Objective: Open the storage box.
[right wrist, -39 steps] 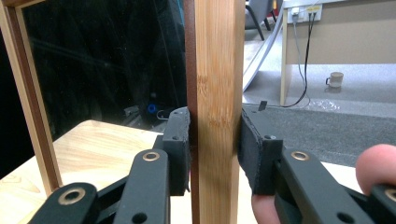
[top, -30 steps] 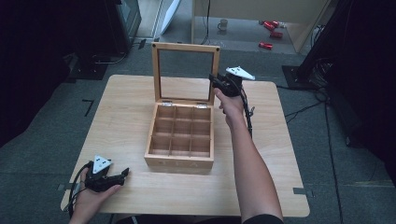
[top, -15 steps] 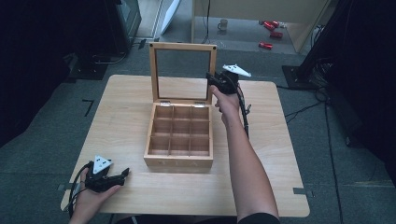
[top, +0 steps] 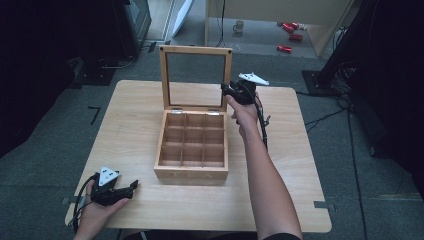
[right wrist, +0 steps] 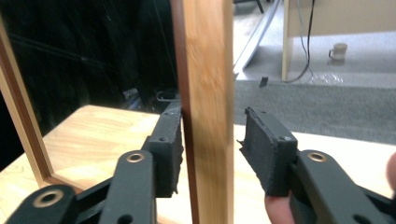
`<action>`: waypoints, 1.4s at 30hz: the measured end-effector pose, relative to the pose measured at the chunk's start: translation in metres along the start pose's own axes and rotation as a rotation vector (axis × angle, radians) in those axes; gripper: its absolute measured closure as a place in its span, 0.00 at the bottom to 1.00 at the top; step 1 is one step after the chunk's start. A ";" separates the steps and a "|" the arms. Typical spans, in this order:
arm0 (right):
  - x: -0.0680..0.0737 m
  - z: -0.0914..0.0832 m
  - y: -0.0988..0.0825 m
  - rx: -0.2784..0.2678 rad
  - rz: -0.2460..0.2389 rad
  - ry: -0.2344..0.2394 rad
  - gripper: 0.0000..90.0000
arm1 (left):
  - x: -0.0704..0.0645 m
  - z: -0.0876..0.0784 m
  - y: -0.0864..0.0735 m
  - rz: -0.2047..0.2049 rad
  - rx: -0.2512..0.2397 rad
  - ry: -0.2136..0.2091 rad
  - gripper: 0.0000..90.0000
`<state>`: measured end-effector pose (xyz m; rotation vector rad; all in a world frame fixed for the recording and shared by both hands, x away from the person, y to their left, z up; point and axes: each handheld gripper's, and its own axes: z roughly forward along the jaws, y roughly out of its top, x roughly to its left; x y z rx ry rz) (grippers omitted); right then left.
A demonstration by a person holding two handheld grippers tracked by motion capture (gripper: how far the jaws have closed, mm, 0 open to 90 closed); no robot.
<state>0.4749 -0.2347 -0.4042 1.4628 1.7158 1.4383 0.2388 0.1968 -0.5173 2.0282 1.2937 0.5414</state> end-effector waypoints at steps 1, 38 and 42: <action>-0.001 -0.001 -0.001 0.010 0.006 0.001 0.61 | 0.000 0.000 0.000 -0.001 0.000 0.000 0.23; -0.038 -0.135 -0.079 0.150 -0.121 -0.003 0.19 | -0.001 0.000 0.000 0.016 0.007 0.009 0.23; -0.041 -0.150 -0.088 0.155 -0.127 -0.011 0.18 | -0.001 0.001 0.000 0.014 0.006 0.009 0.23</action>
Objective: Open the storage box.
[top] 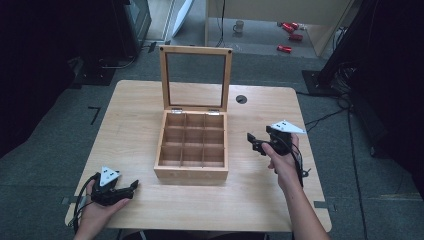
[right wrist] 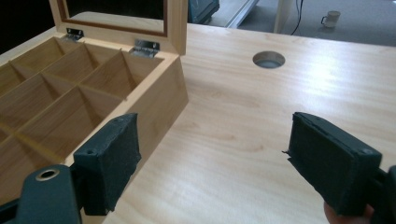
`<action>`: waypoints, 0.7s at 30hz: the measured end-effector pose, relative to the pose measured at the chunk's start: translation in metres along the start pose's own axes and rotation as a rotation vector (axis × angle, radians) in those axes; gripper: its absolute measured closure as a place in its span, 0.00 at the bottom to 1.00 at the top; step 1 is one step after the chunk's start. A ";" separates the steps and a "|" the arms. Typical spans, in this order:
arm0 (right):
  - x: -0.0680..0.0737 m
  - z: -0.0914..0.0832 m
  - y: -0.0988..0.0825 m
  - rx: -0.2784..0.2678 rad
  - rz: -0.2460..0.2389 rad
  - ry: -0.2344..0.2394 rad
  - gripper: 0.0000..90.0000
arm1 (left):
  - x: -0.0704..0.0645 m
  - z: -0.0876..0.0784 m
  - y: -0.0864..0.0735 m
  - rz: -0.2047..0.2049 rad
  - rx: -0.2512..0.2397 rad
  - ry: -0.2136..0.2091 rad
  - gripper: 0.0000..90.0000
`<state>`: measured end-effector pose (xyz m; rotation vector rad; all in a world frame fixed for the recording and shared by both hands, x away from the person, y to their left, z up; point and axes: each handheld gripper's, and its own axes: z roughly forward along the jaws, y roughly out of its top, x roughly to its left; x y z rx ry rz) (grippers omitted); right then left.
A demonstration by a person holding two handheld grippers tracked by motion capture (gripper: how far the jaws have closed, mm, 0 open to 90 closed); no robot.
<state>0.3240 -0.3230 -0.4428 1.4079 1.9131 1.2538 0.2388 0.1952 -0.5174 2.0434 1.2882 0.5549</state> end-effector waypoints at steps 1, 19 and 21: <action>-0.001 -0.004 -0.004 -0.003 0.003 -0.001 0.18 | 0.000 0.000 0.000 0.000 0.000 0.000 0.23; -0.014 -0.055 -0.058 0.000 0.055 -0.030 0.17 | 0.000 0.000 0.000 0.001 0.000 0.000 0.23; -0.018 -0.059 -0.065 0.006 0.060 -0.039 0.17 | 0.000 0.000 0.000 0.001 0.001 0.001 0.23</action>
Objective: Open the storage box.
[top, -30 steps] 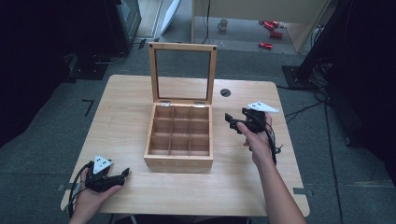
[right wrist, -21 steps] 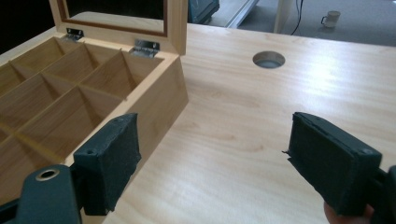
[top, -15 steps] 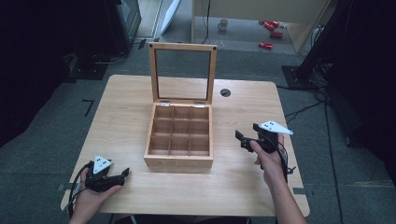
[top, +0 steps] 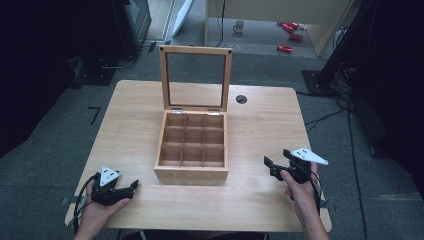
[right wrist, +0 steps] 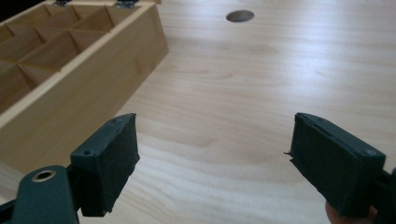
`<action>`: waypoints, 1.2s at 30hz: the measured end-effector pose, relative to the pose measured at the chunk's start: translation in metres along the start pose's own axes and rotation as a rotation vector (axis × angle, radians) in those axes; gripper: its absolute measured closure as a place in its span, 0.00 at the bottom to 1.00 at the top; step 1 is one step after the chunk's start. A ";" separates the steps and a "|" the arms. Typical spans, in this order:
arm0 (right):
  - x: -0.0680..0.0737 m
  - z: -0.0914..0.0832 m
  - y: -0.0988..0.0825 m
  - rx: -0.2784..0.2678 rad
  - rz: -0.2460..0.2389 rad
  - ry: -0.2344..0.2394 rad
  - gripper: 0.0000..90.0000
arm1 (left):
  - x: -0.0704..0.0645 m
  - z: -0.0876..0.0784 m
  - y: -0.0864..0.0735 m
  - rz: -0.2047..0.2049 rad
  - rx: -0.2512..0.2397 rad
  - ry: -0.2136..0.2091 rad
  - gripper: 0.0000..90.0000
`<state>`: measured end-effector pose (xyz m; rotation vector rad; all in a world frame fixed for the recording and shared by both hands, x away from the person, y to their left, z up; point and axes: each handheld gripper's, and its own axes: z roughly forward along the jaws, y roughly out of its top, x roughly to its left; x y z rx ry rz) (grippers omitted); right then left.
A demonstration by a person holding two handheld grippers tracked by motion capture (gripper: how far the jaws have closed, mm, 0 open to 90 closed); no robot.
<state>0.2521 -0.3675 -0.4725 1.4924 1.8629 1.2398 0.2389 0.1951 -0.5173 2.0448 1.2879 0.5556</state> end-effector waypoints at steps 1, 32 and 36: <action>-0.002 -0.002 -0.004 0.002 0.006 -0.005 0.17 | 0.000 0.000 0.000 0.000 0.000 0.000 0.23; -0.025 -0.055 -0.090 0.182 -0.016 -0.189 0.15 | 0.000 0.000 0.000 -0.001 -0.001 -0.001 0.23; -0.022 -0.053 -0.091 0.191 -0.048 -0.195 0.11 | 0.000 0.000 0.000 -0.001 -0.001 -0.001 0.23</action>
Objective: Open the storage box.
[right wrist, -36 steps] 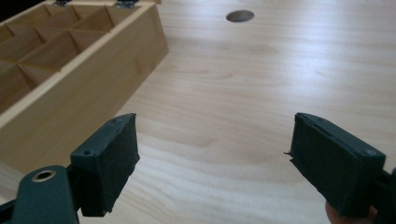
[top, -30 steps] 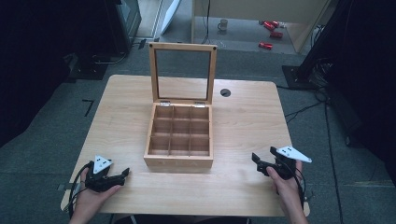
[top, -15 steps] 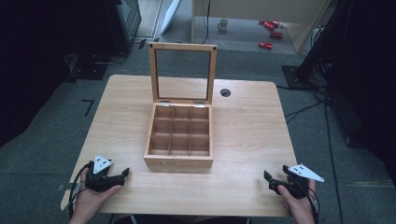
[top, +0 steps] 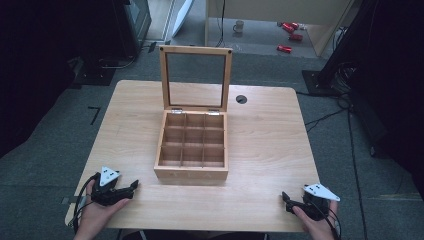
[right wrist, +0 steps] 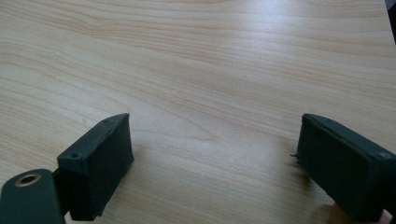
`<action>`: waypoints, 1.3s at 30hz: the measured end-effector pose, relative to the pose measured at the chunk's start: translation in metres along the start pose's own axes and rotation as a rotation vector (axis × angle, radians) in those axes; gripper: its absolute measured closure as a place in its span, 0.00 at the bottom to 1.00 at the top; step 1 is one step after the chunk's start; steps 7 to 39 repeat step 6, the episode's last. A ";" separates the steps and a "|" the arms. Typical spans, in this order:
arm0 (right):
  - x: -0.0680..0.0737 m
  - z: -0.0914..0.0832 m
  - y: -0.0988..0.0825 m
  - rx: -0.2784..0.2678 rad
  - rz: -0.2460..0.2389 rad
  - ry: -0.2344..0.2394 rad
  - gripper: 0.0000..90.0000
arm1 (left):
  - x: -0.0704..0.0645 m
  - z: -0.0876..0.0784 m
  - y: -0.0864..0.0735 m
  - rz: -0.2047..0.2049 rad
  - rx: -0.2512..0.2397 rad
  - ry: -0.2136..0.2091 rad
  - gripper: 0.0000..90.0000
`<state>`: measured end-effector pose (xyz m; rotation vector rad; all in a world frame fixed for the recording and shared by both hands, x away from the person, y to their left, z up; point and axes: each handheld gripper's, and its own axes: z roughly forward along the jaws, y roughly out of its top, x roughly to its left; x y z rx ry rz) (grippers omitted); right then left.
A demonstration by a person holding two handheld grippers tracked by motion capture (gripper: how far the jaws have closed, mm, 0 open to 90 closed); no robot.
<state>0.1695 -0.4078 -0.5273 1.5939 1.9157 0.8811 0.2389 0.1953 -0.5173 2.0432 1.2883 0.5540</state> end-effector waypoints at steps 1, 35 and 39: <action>0.000 0.000 0.000 0.003 -0.001 0.000 0.10 | 0.000 0.000 0.000 0.000 0.000 0.000 0.23; -0.001 0.001 0.001 0.012 0.000 -0.005 0.07 | 0.000 0.000 0.000 0.001 0.000 0.001 0.23; -0.001 0.001 0.001 0.012 0.000 -0.005 0.07 | 0.000 0.000 0.000 0.001 0.000 0.001 0.23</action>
